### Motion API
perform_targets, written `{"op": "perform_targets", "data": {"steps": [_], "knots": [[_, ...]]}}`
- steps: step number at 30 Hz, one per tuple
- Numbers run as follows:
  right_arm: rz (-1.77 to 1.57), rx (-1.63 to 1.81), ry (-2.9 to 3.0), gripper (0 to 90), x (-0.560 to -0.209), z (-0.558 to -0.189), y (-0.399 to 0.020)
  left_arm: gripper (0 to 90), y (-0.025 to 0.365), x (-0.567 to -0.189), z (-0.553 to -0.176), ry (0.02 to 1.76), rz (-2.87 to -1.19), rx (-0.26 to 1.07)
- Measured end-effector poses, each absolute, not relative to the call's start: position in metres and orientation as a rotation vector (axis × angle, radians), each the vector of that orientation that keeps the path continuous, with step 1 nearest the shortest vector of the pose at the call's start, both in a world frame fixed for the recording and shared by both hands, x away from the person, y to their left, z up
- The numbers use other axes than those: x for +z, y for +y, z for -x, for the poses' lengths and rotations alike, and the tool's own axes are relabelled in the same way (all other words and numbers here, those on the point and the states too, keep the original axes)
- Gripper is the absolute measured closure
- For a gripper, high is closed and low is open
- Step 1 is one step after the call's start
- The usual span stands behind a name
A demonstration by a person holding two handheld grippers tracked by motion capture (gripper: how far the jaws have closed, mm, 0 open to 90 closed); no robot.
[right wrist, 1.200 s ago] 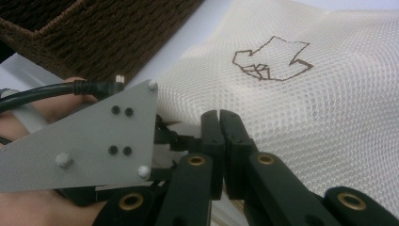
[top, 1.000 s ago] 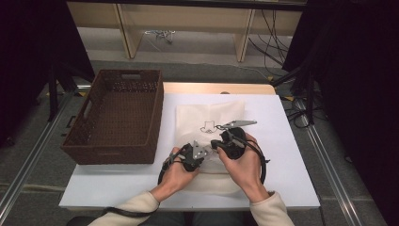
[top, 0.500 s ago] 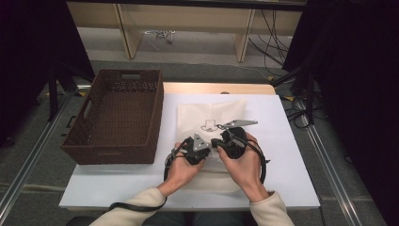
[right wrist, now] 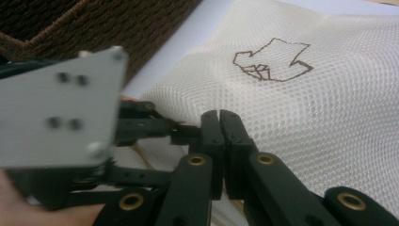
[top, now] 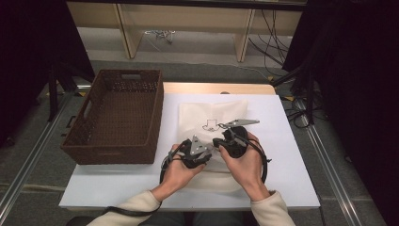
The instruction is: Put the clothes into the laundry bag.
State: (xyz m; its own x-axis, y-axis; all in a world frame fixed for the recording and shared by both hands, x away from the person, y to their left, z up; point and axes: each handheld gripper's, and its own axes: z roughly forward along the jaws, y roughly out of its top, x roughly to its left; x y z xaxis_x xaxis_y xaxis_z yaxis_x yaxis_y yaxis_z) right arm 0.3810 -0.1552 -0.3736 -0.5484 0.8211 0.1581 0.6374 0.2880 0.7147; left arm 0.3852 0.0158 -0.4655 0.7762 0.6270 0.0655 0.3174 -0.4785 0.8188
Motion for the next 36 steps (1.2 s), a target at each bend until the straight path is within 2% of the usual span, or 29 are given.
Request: {"op": "perform_targets", "data": {"steps": [10, 18, 19, 20, 23, 24, 25, 27, 28, 29, 30, 32, 36], "knots": [[-1.349, 1.097, 2.315, 90.0, -0.373, -0.380, -0.155, 65.5, 0.012, -0.477, -0.375, 0.675, -2.171, 0.463], [-1.335, 1.088, 2.330, 90.0, -0.373, -0.381, -0.155, 77.6, -0.009, -0.475, -0.369, 0.677, -2.073, 0.422], [-1.352, 1.101, 2.328, 90.0, -0.373, -0.380, -0.154, 79.9, -0.009, -0.474, -0.372, 0.660, -2.082, 0.451], [-1.346, 1.081, 2.316, 90.0, -0.373, -0.381, -0.154, 81.9, -0.012, -0.476, -0.374, 0.668, -2.073, 0.392], [-1.359, 1.099, 2.310, 90.0, -0.373, -0.379, -0.153, 89.1, -0.017, -0.480, -0.380, 0.684, -2.043, 0.345], [-1.385, 1.091, 2.308, 90.0, -0.372, -0.378, -0.152, 89.3, -0.017, -0.480, -0.382, 0.693, -2.039, 0.400], [-1.346, 1.094, 2.324, 90.0, -0.372, -0.379, -0.153, 89.3, -0.022, -0.483, -0.383, 0.706, -2.010, 0.336], [-1.368, 1.100, 2.317, 90.0, -0.370, -0.377, -0.153, 89.4, -0.019, -0.484, -0.389, 0.688, -2.066, 0.352], [-1.328, 1.119, 2.313, 90.0, -0.371, -0.379, -0.155, 89.4, -0.023, -0.486, -0.389, 0.743, -2.005, 0.334], [-1.337, 1.126, 2.312, 90.0, -0.371, -0.378, -0.155, 89.4, -0.023, -0.486, -0.392, 0.735, -2.014, 0.335], [-1.348, 1.138, 2.307, 90.0, -0.370, -0.378, -0.155, 89.4, -0.021, -0.485, -0.395, 0.703, -2.076, 0.353], [-1.357, 1.116, 2.302, 90.0, -0.367, -0.376, -0.155, 89.4, -0.022, -0.483, -0.397, 0.704, -2.066, 0.394], [-1.350, 1.138, 2.283, 90.0, -0.365, -0.375, -0.156, 89.3, -0.023, -0.482, -0.399, 0.739, -2.020, 0.382]]}}
